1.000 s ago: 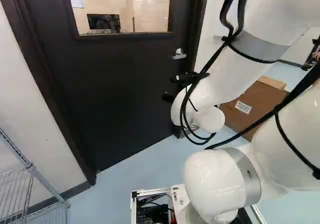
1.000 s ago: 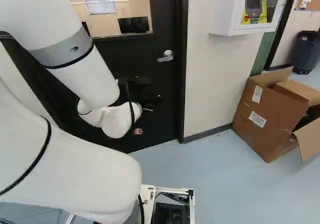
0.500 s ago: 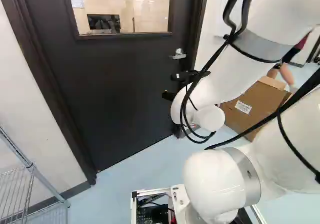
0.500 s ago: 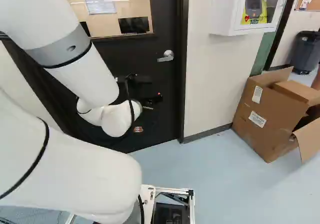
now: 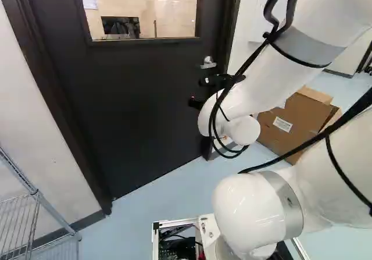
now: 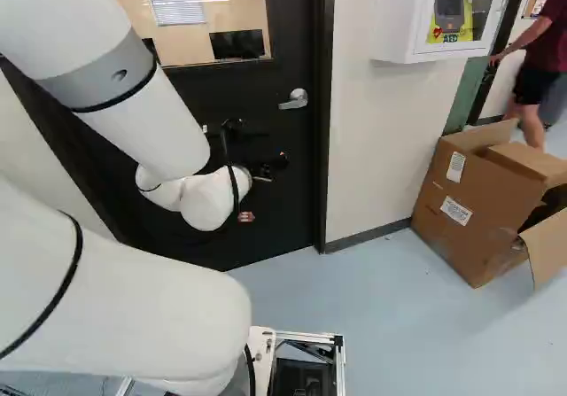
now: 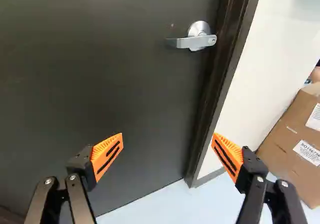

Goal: Open the door and move inside

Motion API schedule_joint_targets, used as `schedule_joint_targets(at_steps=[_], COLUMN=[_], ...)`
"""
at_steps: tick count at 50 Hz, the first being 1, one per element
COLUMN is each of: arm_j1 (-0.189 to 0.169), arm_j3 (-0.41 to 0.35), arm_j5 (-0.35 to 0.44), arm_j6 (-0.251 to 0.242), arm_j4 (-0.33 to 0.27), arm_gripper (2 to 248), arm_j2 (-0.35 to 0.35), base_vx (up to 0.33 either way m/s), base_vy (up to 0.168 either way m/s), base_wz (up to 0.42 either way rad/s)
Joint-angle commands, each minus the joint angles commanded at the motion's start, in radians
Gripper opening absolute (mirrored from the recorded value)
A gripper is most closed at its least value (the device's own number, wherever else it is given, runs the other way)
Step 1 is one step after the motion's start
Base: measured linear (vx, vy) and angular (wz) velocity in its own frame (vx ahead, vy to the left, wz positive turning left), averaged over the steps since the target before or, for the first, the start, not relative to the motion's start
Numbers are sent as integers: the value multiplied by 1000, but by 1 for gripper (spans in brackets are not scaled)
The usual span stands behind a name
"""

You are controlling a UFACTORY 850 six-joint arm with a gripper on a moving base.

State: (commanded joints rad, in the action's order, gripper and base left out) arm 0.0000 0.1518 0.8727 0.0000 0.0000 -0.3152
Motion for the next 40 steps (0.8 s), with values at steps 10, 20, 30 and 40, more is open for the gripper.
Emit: schedule_joint_targets(at_steps=[10, 20, 30, 40], arm_j1=[0, 0, 0, 0], arm_j3=[26, 47, 64, 89], arm_j5=[0, 0, 0, 0], arm_j6=[0, 0, 0, 0], arm_j4=[0, 0, 0, 0], arm_gripper=[247, 247, 247, 247], arm_j2=[1, -2, -10, -9], base_vx=[0, 0, 0, 0], base_vy=[0, 0, 0, 0], base_wz=[0, 0, 0, 0])
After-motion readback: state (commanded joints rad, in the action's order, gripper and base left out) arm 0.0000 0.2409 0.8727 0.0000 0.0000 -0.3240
